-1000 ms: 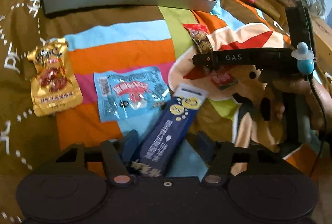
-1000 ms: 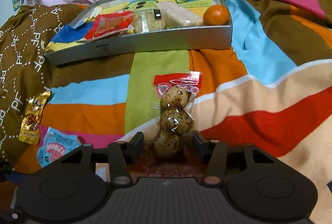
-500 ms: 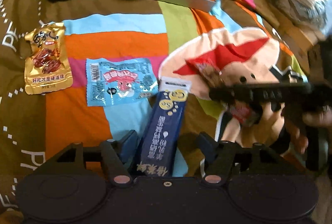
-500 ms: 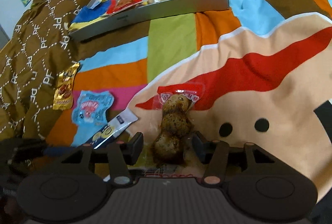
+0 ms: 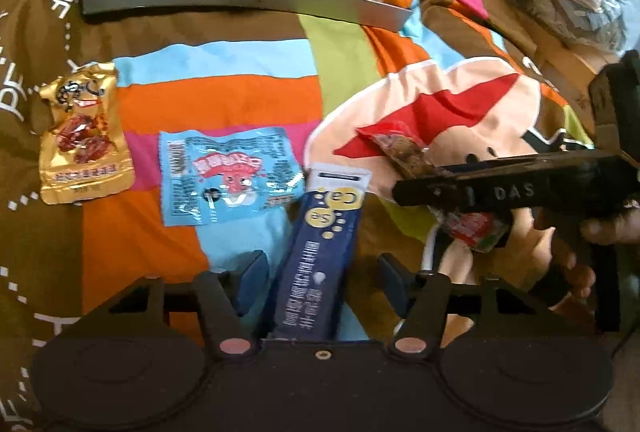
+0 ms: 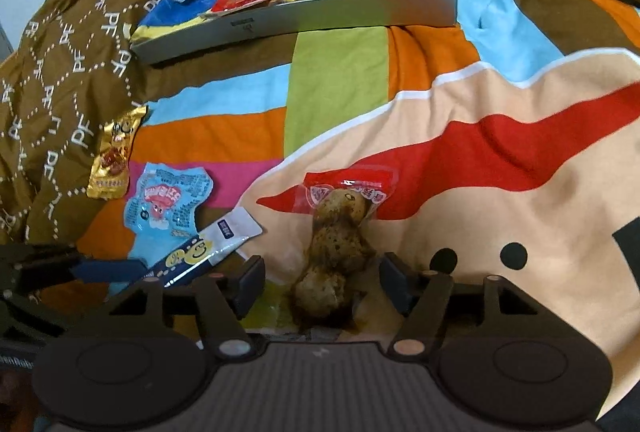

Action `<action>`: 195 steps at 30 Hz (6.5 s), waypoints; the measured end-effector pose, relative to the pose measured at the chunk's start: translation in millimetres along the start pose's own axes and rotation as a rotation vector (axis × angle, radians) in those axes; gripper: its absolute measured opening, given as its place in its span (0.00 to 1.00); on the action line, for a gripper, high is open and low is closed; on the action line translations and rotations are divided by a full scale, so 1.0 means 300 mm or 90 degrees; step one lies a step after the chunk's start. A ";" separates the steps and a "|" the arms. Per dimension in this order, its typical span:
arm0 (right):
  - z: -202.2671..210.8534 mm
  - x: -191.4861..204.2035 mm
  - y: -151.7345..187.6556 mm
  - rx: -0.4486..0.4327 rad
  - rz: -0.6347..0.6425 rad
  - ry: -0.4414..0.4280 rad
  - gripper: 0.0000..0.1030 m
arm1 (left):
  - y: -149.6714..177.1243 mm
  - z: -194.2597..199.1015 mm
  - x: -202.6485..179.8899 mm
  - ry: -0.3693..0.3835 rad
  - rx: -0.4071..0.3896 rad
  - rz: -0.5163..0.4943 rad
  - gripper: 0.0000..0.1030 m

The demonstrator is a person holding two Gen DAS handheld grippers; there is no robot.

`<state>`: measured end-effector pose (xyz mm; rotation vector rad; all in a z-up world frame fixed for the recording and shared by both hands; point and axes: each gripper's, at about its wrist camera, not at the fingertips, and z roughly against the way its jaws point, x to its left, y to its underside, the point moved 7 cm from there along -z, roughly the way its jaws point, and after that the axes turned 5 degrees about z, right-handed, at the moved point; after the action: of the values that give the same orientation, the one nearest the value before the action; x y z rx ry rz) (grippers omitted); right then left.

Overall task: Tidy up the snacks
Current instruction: 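Grasp the quail egg pack with the right gripper while the left grasps the blue Ca stick, then lift the quail egg pack and Ca stick and carry them toward the grey tray, then lower the Ca stick into the tray with the left gripper while the right lowers the quail egg pack, then open both grippers to release the snacks and withdraw from the tray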

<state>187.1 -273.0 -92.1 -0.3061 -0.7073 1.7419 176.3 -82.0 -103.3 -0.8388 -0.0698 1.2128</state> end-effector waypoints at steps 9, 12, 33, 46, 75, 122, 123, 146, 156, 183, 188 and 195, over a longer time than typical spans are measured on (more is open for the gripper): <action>0.002 0.024 0.006 0.001 0.010 -0.017 0.52 | 0.002 0.000 -0.006 0.011 -0.008 0.018 0.38; -0.001 0.040 0.008 0.001 0.017 -0.025 0.52 | 0.000 -0.007 -0.001 0.009 -0.012 0.024 0.39; -0.016 0.083 0.009 -0.037 0.031 -0.013 0.49 | 0.001 -0.013 -0.031 -0.027 -0.045 0.016 0.33; -0.009 0.107 0.000 -0.062 0.094 0.033 0.46 | 0.012 0.011 -0.042 -0.021 -0.054 0.030 0.31; 0.097 0.035 -0.075 -0.157 0.075 0.071 0.45 | 0.001 0.025 -0.088 -0.008 -0.084 0.150 0.31; 0.084 -0.262 -0.582 -0.453 -0.098 -0.054 0.46 | -0.805 -0.026 -0.121 -0.161 -0.338 0.159 0.32; 0.071 -0.264 -0.602 -0.453 -0.095 -0.056 0.46 | -0.827 -0.037 -0.114 -0.163 -0.338 0.159 0.32; -0.065 -0.314 -0.703 -0.436 -0.086 -0.034 0.80 | -0.975 -0.241 0.007 -0.221 -0.328 0.152 0.58; 0.069 -0.253 -0.706 -0.486 -0.055 0.007 0.99 | -0.946 -0.061 -0.006 -0.254 -0.403 0.167 0.99; 0.358 0.120 -0.433 -0.476 0.053 0.014 1.00 | -0.463 0.371 0.060 -0.308 -0.401 0.190 0.99; 0.331 0.190 -0.357 -0.433 0.078 0.001 1.00 | -0.360 0.395 0.096 -0.332 -0.381 0.195 0.99; 0.291 0.277 -0.240 -0.364 0.125 -0.016 1.00 | -0.266 0.425 0.125 -0.370 -0.363 0.168 0.99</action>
<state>171.5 -210.3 32.6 -0.7649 -1.2240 1.6974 194.1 9.5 20.6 -0.9744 -0.8307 1.6933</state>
